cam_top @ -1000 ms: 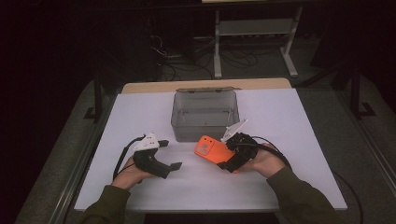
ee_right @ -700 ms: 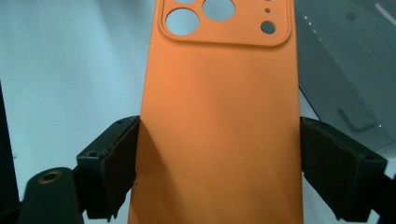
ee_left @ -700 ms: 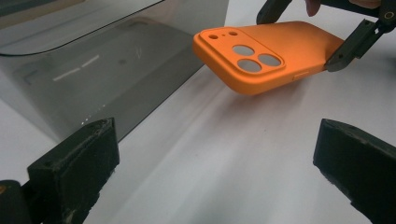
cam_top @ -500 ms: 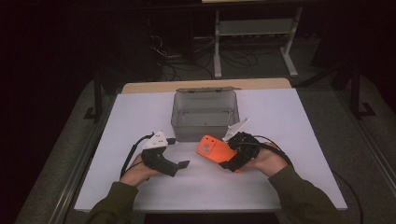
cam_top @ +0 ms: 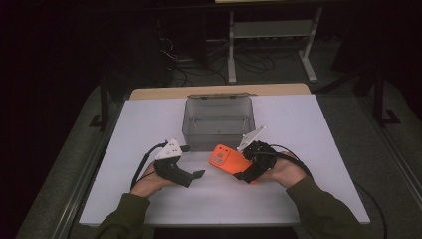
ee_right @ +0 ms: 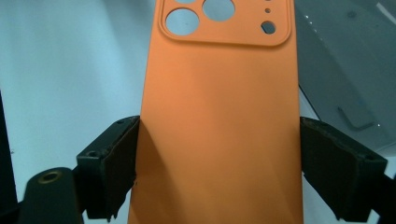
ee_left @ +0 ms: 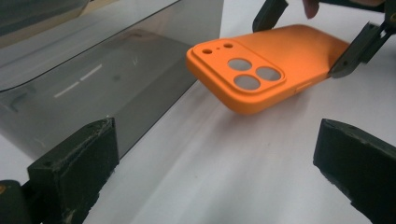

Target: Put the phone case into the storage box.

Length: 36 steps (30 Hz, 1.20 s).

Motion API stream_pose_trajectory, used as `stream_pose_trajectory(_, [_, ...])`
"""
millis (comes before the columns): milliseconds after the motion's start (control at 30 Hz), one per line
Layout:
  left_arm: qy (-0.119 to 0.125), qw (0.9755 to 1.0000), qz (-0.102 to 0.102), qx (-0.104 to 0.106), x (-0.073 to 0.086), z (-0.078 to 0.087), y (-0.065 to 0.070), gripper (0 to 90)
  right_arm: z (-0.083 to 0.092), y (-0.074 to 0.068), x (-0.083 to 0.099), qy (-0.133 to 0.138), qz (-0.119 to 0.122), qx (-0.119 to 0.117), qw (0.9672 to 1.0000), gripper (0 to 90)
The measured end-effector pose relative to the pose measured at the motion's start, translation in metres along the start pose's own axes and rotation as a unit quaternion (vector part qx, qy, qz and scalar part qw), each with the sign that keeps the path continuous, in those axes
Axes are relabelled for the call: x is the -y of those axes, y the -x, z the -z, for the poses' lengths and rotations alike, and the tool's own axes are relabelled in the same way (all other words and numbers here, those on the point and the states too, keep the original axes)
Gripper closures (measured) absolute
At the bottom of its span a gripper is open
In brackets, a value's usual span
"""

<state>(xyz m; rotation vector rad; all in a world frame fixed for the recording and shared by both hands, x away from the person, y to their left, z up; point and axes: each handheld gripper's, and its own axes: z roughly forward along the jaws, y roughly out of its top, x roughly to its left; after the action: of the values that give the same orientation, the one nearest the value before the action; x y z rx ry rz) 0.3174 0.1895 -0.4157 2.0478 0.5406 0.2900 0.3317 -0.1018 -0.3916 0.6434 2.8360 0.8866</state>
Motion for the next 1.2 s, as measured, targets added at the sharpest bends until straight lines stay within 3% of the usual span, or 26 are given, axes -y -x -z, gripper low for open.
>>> stream_pose_trajectory(133, [-0.006, 0.9999, -0.012, 0.005, 0.0009, -0.0023, 0.0006, 0.0, -0.0012, -0.0001, -0.0003, -0.003, -0.002, 0.0, 1.0, 15.5])
stream_pose_trajectory(667, [-0.012, 0.9991, -0.04, -0.011, 0.002, -0.0028, 0.0023, 0.0, -0.003, 0.0004, -0.0005, -0.005, -0.001, -0.001, 1.0, 15.5])
stream_pose_trajectory(1200, [-0.017, 0.9955, -0.089, -0.028, 0.0018, -0.0032, 0.0095, 0.0, -0.0035, 0.0004, -0.0004, -0.006, 0.0, 0.001, 1.0, 15.5])
